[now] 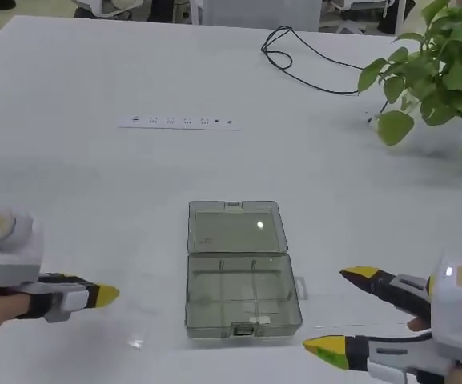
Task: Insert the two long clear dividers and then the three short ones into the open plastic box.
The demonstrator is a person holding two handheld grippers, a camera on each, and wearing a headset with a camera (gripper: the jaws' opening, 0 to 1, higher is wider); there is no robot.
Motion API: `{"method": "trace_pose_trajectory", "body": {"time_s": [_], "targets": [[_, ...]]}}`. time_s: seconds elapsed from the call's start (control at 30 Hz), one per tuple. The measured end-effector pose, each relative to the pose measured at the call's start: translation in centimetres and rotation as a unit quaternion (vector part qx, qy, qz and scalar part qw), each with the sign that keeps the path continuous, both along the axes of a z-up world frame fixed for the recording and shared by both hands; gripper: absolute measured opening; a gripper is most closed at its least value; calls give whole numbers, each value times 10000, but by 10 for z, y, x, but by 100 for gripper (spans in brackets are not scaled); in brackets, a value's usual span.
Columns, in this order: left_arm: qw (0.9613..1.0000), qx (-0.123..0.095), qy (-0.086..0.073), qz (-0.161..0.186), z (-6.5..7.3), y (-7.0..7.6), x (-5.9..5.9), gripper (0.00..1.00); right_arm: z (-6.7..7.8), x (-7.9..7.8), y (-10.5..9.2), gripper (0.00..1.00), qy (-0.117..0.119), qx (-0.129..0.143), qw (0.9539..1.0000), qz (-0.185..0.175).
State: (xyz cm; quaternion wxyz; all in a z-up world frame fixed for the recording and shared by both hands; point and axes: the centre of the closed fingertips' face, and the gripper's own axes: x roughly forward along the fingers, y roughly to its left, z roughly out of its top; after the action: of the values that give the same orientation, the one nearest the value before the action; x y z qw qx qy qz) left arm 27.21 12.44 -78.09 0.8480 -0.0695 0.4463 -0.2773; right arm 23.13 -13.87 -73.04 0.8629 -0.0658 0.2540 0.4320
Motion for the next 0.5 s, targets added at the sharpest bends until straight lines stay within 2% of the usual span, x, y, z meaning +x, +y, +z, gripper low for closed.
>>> {"method": "trace_pose_trajectory", "body": {"time_s": [0.17,0.27,0.33,0.4,0.5], "targets": [[9989,-400,-228,46,23,-21,0,30,24,13,13,67,-41,509,9983,-264],[9965,-758,-343,48,38,-41,-1,30,40,21,24,66,-39,860,9954,-429],[9946,-948,-426,3,46,-53,-3,30,48,26,29,66,-44,1012,9935,-517],[9931,-1068,-474,-62,52,-64,-5,30,57,27,39,61,5,1233,9911,-498],[9911,-1206,-541,-149,59,-78,-9,30,62,31,46,55,105,1305,9895,-609]]}}
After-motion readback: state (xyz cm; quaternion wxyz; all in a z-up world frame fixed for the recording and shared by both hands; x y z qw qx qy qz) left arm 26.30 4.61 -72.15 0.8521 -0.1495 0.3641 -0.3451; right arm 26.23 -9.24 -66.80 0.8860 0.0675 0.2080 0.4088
